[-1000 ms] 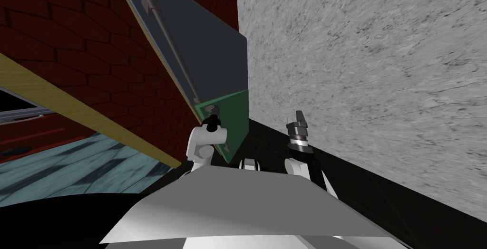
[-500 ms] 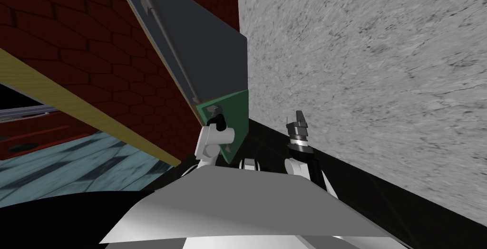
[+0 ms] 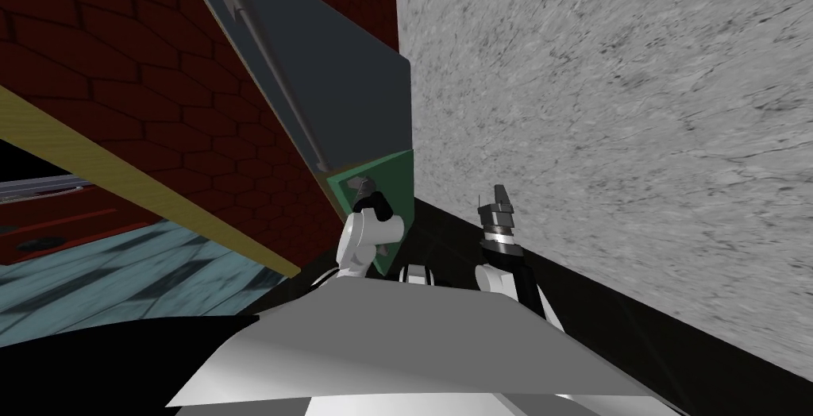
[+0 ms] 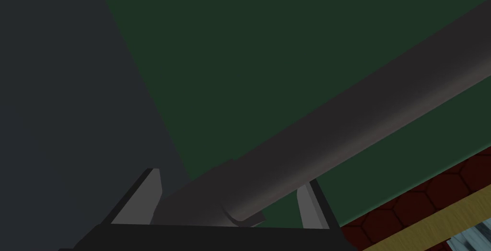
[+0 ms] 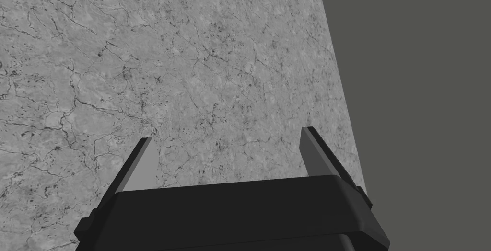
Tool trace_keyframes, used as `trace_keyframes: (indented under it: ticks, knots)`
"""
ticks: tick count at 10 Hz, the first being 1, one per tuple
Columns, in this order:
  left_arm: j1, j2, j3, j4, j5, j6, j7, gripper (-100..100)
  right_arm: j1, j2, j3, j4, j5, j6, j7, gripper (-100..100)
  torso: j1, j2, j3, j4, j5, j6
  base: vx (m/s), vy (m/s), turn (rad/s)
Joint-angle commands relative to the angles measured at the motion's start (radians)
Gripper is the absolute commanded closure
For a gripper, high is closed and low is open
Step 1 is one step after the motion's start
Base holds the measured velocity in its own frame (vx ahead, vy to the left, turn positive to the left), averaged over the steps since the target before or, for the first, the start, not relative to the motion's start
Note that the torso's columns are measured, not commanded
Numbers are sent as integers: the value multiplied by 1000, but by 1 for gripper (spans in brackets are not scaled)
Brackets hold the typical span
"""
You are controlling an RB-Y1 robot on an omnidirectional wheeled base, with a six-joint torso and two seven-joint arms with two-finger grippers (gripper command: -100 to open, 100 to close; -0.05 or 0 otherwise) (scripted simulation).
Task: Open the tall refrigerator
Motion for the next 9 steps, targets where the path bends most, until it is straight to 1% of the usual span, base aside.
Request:
trace_keyframes:
  ticks: [1,2,3,4,5,7,8,9]
  knots:
    - [-4,-4,-64,7,-57,33,8,100,0,0,0,0,0,0,0,0,3,1,1,0,0,-1,6,-13,-4]
    - [-54,-18,-98,34,-101,81,32,100,0,0,0,0,0,0,0,0,5,2,1,0,1,-1,-6,-47,38]
    - [-54,-18,-125,34,-130,108,32,100,0,0,0,0,0,0,0,0,1,3,1,3,-1,-1,2,-55,11]
    - [-54,-18,-157,34,-166,122,32,100,0,0,0,0,0,0,0,0,0,5,3,2,-1,-2,9,-28,-11]
    - [-103,-32,-187,62,-200,159,56,100,0,0,0,0,0,0,0,0,3,8,6,3,0,-3,5,-56,54]
    - [-104,-32,-245,62,-269,211,56,100,0,0,0,0,0,0,0,0,-6,16,11,5,-2,-1,1,-41,24]
    - [-104,-32,-265,62,-289,211,56,100,0,0,0,0,0,0,0,0,-8,20,15,5,-2,0,0,0,0]
    - [-154,-47,-288,89,-328,248,80,100,0,0,0,0,0,0,0,0,-10,23,18,5,-2,0,10,-46,51]
